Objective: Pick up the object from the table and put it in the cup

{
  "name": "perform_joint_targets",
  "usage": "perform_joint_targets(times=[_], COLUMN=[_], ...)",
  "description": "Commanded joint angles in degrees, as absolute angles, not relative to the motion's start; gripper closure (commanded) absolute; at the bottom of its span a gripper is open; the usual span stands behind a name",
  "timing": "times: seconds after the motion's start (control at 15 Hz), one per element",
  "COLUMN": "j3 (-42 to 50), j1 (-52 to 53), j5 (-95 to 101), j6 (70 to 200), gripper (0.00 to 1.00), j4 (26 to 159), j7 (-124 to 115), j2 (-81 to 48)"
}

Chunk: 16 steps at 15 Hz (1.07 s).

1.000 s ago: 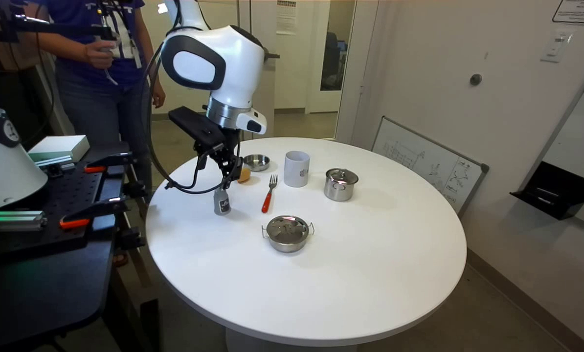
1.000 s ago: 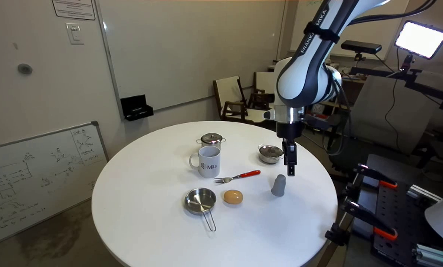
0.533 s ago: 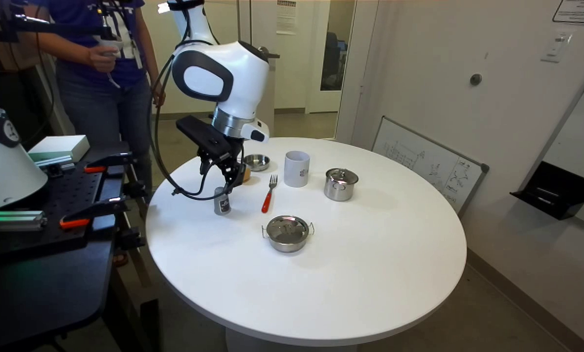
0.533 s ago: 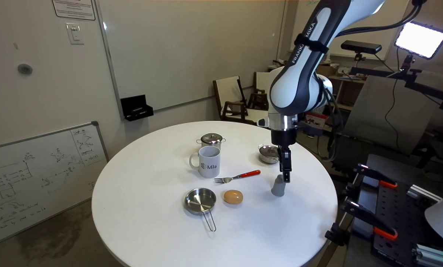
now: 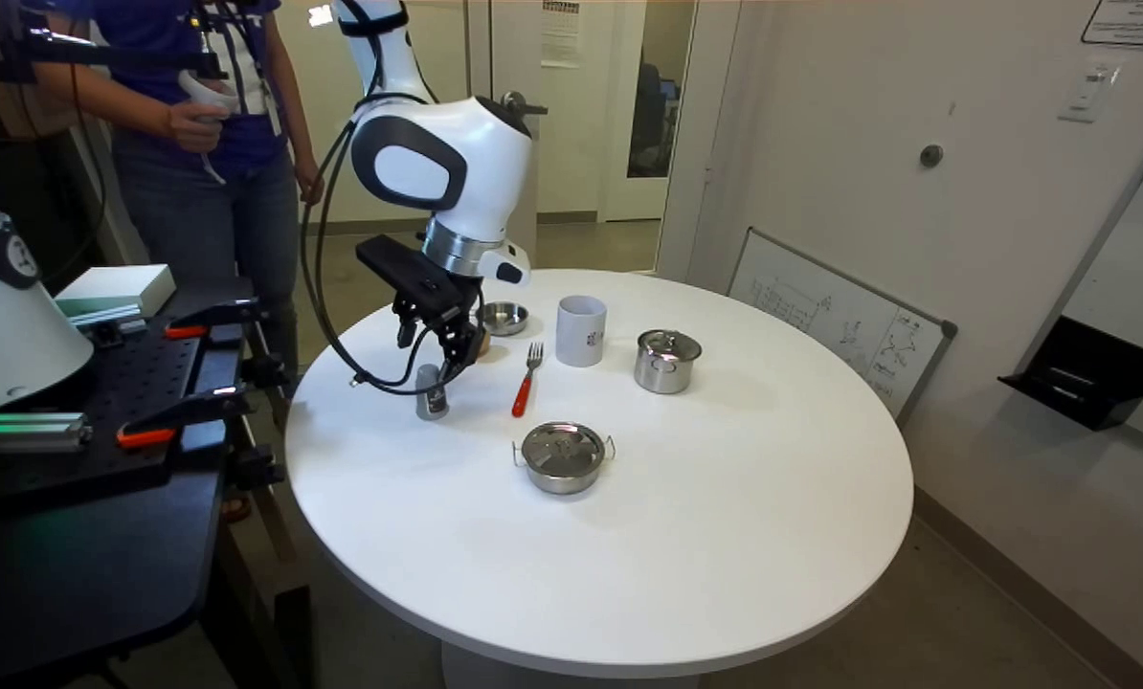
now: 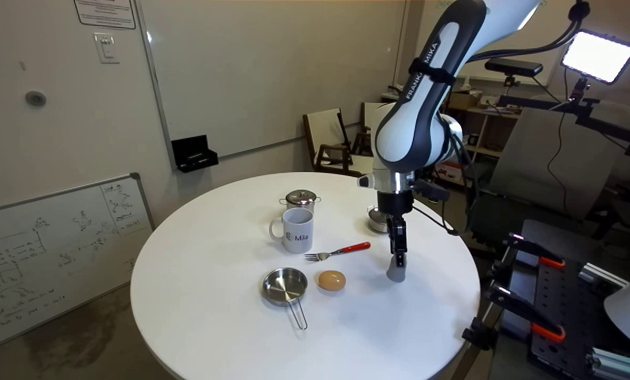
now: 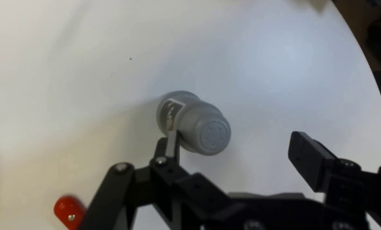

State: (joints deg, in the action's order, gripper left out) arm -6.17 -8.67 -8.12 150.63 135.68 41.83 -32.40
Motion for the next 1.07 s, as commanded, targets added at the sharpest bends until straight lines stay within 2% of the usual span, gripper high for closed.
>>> perform_joint_targets(times=[0.0, 0.33, 0.73, 1.0], j3=[-6.8, -7.1, -8.6, -7.9], j1=[-9.2, -8.8, -8.1, -5.3], j5=[-5.6, -4.2, -1.8, 2.8], j6=[150.3, 150.3, 150.3, 145.8], gripper=[0.42, 0.83, 0.84, 0.84], j4=[134.7, 135.1, 136.4, 134.3], j7=[39.9, 38.8, 39.3, 38.4], j2=[-34.3, -33.7, -25.7, -18.4])
